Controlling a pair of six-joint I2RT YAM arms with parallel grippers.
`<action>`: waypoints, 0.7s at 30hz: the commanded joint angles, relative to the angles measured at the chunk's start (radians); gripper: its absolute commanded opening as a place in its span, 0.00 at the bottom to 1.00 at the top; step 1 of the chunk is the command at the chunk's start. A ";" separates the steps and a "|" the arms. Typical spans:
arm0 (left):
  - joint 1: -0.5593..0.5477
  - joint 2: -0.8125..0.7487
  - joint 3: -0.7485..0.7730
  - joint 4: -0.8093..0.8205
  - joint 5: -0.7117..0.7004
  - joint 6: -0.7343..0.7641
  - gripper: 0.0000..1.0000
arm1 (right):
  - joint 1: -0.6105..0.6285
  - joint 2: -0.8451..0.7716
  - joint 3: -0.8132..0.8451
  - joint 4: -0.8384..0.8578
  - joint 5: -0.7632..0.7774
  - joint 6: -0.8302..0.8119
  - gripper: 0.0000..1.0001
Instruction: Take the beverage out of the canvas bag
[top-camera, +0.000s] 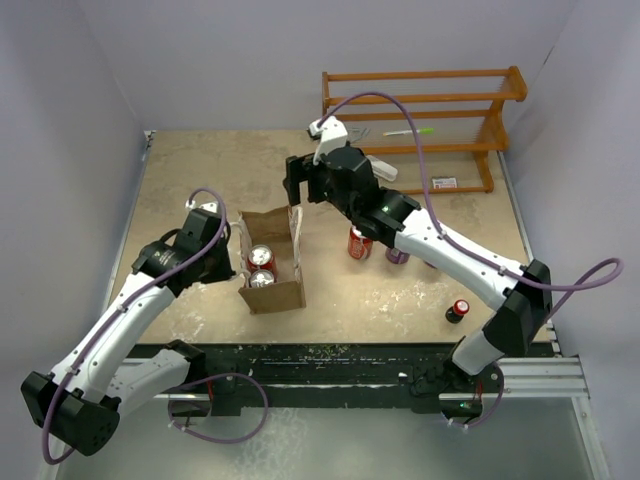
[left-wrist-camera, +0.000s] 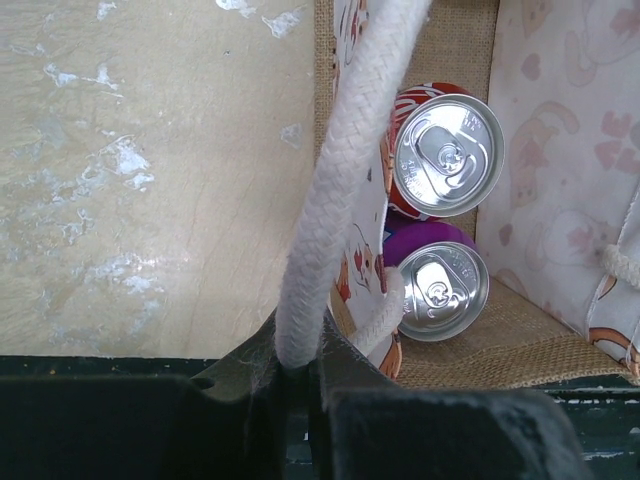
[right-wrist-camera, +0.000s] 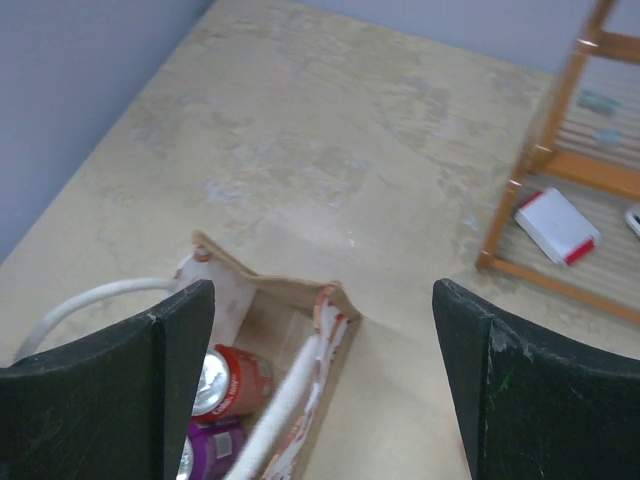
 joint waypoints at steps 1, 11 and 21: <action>-0.008 -0.016 0.020 -0.007 -0.024 -0.021 0.00 | 0.040 0.033 0.091 0.037 -0.153 -0.118 0.90; -0.008 -0.035 0.019 -0.011 -0.042 -0.030 0.00 | 0.078 0.153 0.117 0.030 -0.507 -0.197 0.85; -0.008 -0.014 0.022 -0.015 -0.033 -0.027 0.00 | 0.123 0.236 0.086 -0.150 -0.478 -0.368 0.82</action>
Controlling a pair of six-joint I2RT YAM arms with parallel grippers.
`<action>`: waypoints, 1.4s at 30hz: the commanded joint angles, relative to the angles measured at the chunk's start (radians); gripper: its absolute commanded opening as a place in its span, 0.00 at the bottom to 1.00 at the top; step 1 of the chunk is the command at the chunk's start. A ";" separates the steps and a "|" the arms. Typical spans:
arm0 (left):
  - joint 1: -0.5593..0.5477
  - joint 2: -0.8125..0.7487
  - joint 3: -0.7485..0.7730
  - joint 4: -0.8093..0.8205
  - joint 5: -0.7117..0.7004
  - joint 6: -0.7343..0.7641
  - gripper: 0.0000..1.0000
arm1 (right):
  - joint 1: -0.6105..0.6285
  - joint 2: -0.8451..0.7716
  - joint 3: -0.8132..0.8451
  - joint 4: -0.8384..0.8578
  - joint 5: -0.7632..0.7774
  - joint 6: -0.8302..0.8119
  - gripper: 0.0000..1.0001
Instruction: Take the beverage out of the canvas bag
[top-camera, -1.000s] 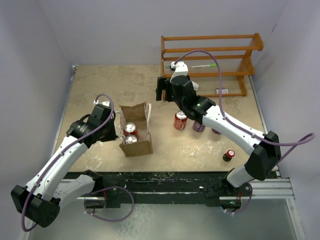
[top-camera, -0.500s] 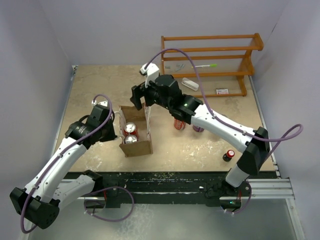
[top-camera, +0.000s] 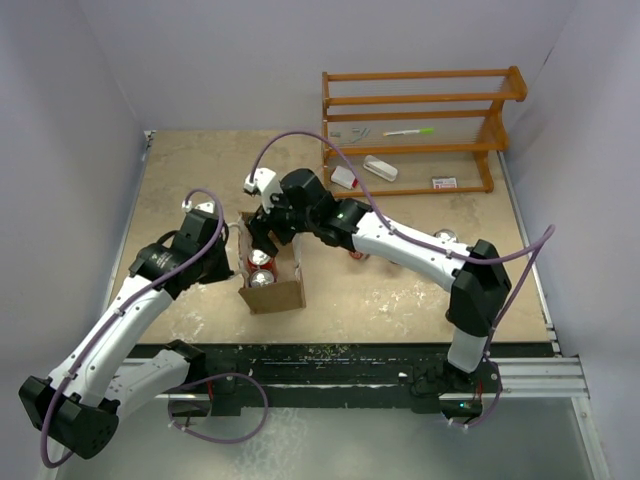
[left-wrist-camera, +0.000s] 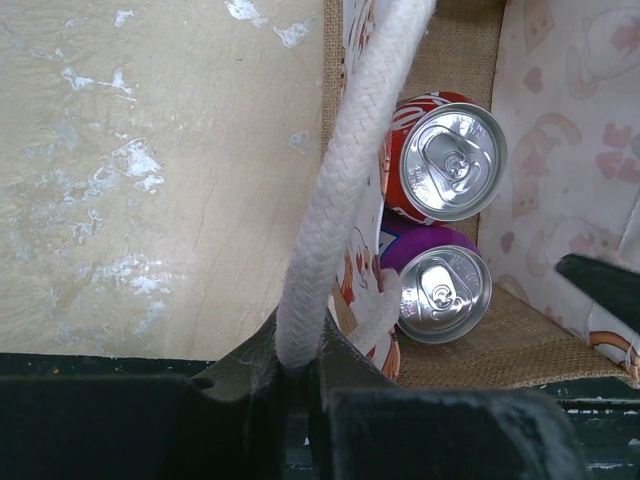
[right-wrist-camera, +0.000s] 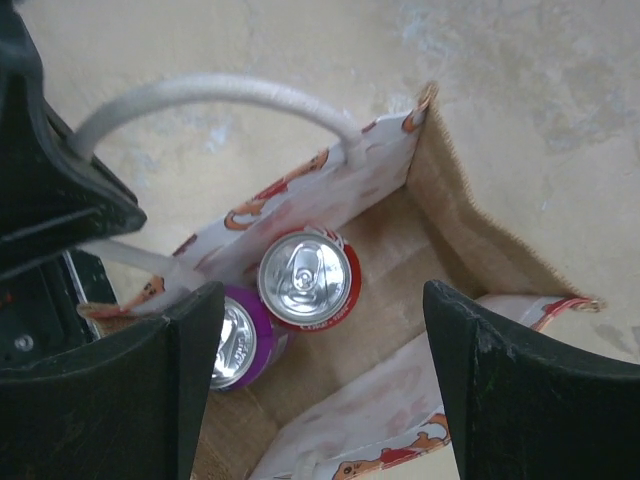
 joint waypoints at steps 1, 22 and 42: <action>-0.008 0.010 0.024 -0.016 -0.006 -0.013 0.00 | 0.034 0.020 -0.001 -0.084 0.038 -0.104 0.83; -0.009 0.024 0.020 -0.015 -0.018 -0.020 0.00 | 0.092 0.167 0.076 -0.105 0.232 0.082 0.87; -0.009 -0.010 0.018 -0.015 -0.042 -0.031 0.00 | 0.086 0.103 0.065 -0.080 0.249 0.204 0.78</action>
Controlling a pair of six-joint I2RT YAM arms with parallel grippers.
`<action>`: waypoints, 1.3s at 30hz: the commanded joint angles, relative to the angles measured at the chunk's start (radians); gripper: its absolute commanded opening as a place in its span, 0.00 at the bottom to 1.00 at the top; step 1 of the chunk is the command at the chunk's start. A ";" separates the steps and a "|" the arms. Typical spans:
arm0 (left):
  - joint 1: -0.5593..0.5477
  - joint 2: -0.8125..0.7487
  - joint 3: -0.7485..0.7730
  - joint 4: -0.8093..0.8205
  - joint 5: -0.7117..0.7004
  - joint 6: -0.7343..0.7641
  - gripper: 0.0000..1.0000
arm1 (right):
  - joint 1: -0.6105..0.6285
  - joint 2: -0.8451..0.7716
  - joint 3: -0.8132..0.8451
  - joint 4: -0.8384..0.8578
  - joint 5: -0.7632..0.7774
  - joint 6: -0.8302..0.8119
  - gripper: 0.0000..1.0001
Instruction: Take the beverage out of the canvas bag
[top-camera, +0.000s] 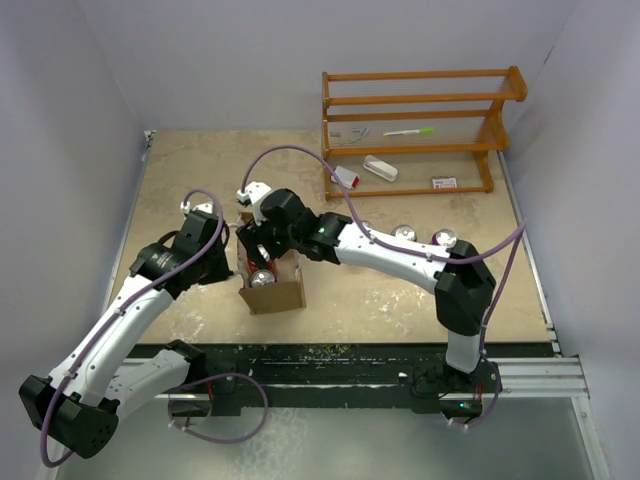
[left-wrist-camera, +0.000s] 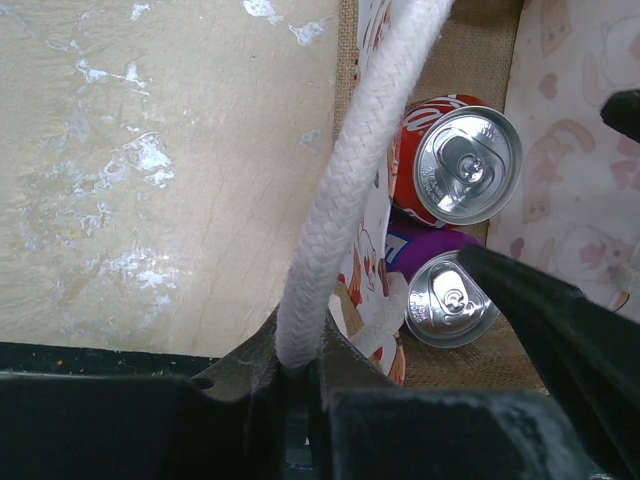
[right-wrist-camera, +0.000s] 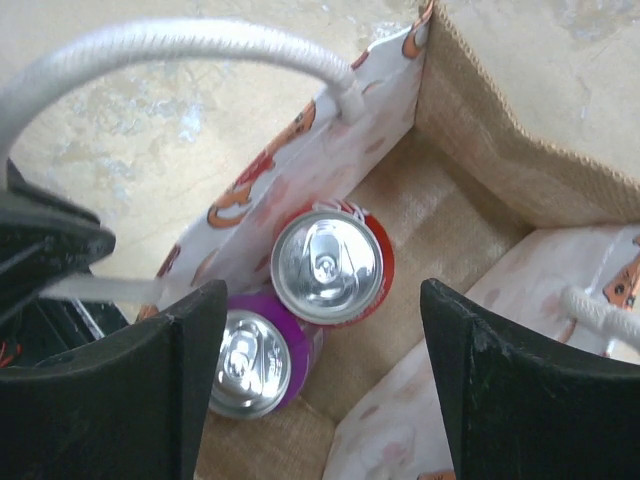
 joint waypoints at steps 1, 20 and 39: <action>-0.005 -0.015 0.018 -0.001 -0.016 -0.009 0.00 | -0.002 0.072 0.102 -0.031 0.038 0.015 0.78; -0.005 -0.010 0.018 -0.004 -0.028 -0.018 0.00 | 0.016 0.251 0.223 -0.208 0.062 -0.008 0.78; -0.005 -0.002 0.019 -0.010 -0.040 -0.026 0.00 | 0.024 0.267 0.294 -0.293 0.040 0.003 0.46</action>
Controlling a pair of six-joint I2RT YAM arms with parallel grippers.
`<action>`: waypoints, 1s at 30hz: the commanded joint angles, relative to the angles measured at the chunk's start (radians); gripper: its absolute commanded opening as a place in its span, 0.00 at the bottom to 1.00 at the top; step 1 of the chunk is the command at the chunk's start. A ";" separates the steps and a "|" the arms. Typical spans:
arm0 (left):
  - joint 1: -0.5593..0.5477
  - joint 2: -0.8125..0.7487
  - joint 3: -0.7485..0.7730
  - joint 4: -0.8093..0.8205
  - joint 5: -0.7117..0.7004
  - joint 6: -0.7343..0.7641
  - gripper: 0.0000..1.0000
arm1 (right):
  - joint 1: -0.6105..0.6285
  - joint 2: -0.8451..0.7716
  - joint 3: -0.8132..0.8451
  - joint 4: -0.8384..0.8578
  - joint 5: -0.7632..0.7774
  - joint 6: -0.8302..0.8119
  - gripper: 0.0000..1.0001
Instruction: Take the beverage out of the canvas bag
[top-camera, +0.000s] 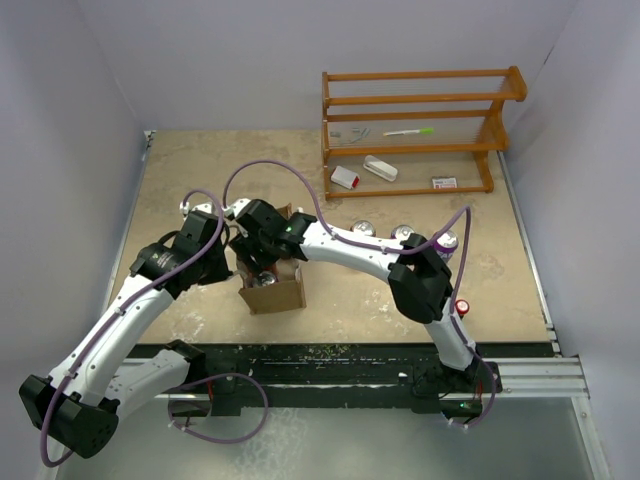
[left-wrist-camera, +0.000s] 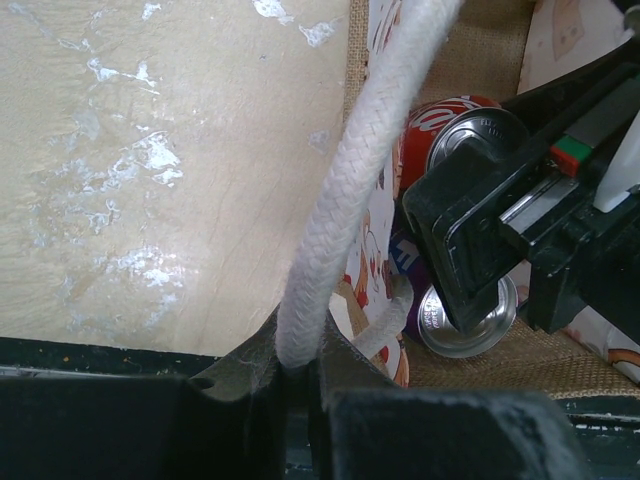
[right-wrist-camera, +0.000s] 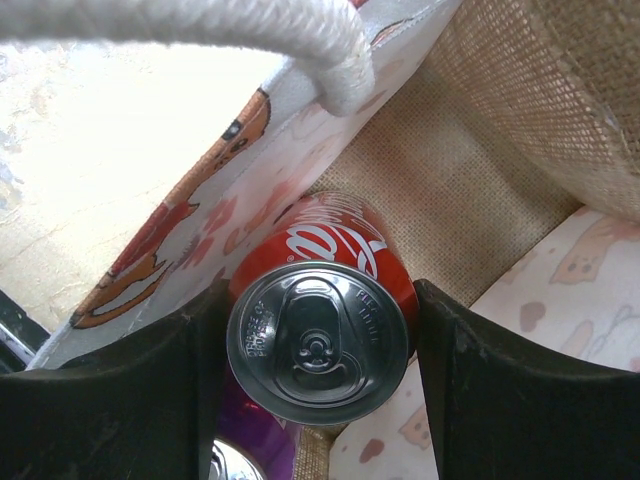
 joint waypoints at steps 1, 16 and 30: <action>-0.005 -0.002 0.019 -0.003 -0.023 -0.021 0.00 | 0.002 -0.038 0.024 -0.049 -0.032 -0.013 0.43; -0.005 0.016 0.027 -0.018 -0.051 -0.039 0.00 | -0.020 -0.272 0.007 0.139 0.034 -0.071 0.00; -0.005 0.012 0.033 -0.039 -0.095 -0.068 0.00 | -0.031 -0.662 -0.269 0.398 0.253 -0.165 0.00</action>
